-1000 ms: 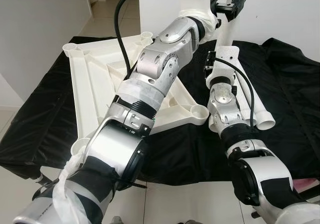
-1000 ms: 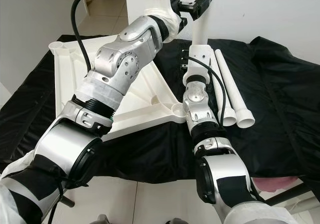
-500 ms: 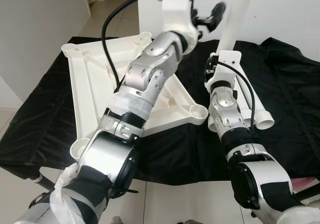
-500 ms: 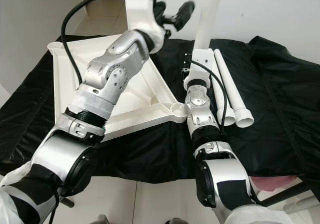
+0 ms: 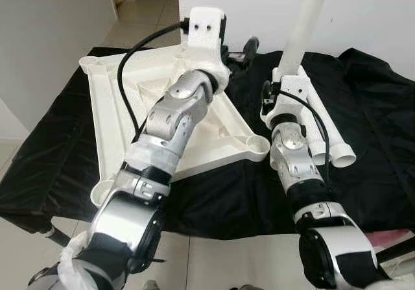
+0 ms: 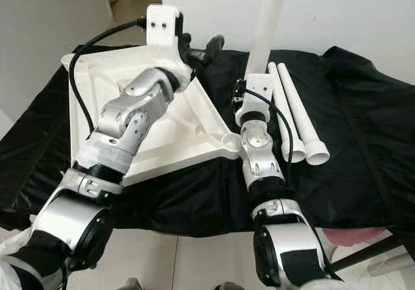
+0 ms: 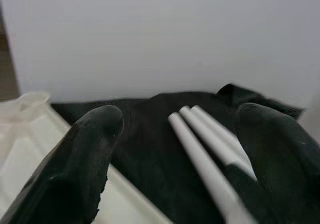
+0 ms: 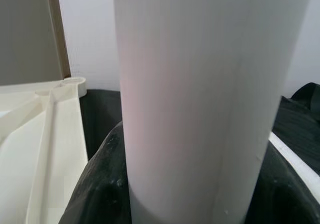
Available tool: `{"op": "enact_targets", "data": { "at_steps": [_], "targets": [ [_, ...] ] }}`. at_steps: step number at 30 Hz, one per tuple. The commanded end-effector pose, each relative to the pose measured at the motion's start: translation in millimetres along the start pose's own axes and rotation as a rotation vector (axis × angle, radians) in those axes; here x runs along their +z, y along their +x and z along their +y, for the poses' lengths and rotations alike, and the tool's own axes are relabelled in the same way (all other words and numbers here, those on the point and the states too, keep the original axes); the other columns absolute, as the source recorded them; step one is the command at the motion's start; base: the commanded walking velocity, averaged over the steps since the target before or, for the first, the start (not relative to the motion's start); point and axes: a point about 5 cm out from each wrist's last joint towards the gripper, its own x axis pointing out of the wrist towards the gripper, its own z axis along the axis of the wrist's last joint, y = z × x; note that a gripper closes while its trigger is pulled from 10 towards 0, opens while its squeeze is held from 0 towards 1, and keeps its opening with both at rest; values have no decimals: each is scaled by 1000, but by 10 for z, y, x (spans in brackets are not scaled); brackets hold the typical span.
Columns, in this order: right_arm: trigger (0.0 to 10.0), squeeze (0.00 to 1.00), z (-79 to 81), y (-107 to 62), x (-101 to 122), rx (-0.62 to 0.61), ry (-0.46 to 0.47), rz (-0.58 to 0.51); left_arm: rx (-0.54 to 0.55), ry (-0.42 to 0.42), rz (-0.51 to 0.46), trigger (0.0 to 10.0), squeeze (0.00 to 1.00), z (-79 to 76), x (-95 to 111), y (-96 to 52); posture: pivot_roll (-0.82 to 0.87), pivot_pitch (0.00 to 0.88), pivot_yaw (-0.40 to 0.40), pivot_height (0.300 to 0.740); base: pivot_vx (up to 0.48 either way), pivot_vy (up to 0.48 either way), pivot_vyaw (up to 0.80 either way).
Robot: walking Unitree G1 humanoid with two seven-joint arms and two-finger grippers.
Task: Building children table
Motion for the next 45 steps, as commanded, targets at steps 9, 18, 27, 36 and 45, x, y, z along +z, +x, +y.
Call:
{"op": "enact_targets", "data": {
  "at_steps": [9,18,27,36,45],
  "targets": [
    [10000,0,-57,-138,-31,26,19,-2,-67,104,51,10000,0,90,-235,-227,-65,0,24,740,0,0,0],
    [10000,0,-156,-201,52,8,40,-46,-233,221,246,10000,0,43,-679,-466,-53,0,30,740,0,0,0],
    [10000,0,-281,-260,35,-56,23,-24,-390,266,438,10000,0,-81,-1105,-647,-67,0,60,740,0,0,0],
    [10000,0,-377,-303,44,-83,2,-19,-538,214,545,10000,0,-204,-1325,-787,-76,0,66,740,0,0,0],
    [10000,0,-391,-290,43,-84,-16,-2,-464,238,619,10000,0,-77,-1448,-742,-82,0,57,740,0,0,0]
  ]
}}
